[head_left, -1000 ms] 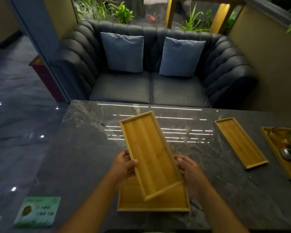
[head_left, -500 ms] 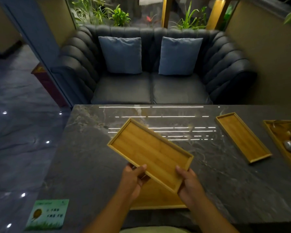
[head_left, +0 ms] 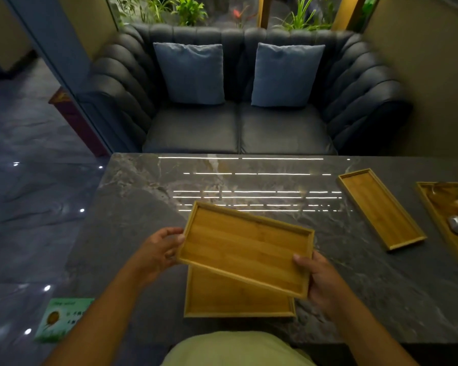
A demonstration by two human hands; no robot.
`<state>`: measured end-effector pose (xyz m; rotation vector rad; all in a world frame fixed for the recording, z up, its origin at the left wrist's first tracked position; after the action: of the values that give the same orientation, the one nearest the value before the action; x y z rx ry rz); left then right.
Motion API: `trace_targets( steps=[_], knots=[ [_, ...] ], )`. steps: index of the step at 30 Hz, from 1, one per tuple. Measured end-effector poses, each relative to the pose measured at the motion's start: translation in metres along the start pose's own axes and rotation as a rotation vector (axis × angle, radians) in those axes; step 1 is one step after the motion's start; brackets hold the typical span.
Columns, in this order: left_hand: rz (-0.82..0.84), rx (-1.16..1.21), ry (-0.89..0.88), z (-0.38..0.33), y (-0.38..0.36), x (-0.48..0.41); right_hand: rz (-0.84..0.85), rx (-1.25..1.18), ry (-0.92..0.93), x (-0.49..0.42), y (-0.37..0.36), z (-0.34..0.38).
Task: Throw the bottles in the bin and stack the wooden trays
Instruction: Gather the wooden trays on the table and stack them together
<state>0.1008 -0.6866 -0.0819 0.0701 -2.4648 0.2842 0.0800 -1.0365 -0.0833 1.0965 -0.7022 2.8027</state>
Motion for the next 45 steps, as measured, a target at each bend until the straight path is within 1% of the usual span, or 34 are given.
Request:
trace_targets(
  steps=[2, 4, 5, 6, 11, 14, 17, 19, 22, 25, 28, 31, 38, 45],
  knots=[
    [-0.059, -0.186, -0.002, 0.005, 0.0, -0.003, 0.017, 0.069, -0.018, -0.002, 0.004, -0.003],
    [-0.099, -0.479, -0.03, 0.013, -0.001, -0.007, 0.02, 0.158, -0.012, -0.006, 0.008, -0.009],
    [-0.11, -0.587, -0.044, 0.019, -0.003, -0.007, 0.008, 0.203, -0.003, -0.009, 0.011, -0.014],
    [-0.121, -0.643, -0.049, 0.027, -0.003, -0.006, -0.02, 0.246, 0.006, -0.011, 0.016, -0.02],
    [-0.145, -0.679, 0.004, 0.066, -0.001, 0.006, -0.214, 0.467, 0.013, -0.022, 0.051, -0.05],
    [-0.212, -0.699, -0.003, 0.083, -0.001, 0.015, -0.269, 0.565, 0.033, -0.019, 0.064, -0.064],
    [-0.241, -0.716, -0.029, 0.095, -0.004, 0.025, -0.345, 0.684, 0.088, -0.011, 0.07, -0.07],
    [-0.275, -0.761, -0.066, 0.1, -0.007, 0.03, -0.406, 0.785, 0.159, -0.004, 0.07, -0.066],
    [-0.346, -0.873, -0.143, 0.1, -0.01, 0.038, -0.438, 0.969, 0.262, 0.003, 0.061, -0.058],
    [-0.373, -0.998, -0.16, 0.097, -0.012, 0.034, -0.477, 1.15, 0.262, 0.001, 0.056, -0.054],
    [-0.374, -1.114, -0.144, 0.093, -0.01, 0.024, -0.424, 1.289, 0.253, -0.01, 0.049, -0.051],
    [-0.367, -1.191, -0.085, 0.092, -0.008, 0.013, -0.412, 1.339, 0.224, -0.021, 0.043, -0.048],
    [-0.374, -1.254, 0.043, 0.094, -0.006, -0.004, -0.454, 1.368, 0.21, -0.031, 0.033, -0.042],
    [-0.356, -1.271, 0.069, 0.096, -0.008, -0.01, -0.445, 1.387, 0.187, -0.036, 0.035, -0.04]
  ],
)
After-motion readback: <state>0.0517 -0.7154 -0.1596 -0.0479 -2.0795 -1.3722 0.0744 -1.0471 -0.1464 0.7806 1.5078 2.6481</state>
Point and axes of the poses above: each hand's wrist, its own x-axis away from the middle knuckle, its own y-axis out of the back of the hand, z = x × y, the point moved 7 cm from there along -x, towards the middle knuckle, and after that the axes turned 1 degree about -x, right-handed, at the moved point
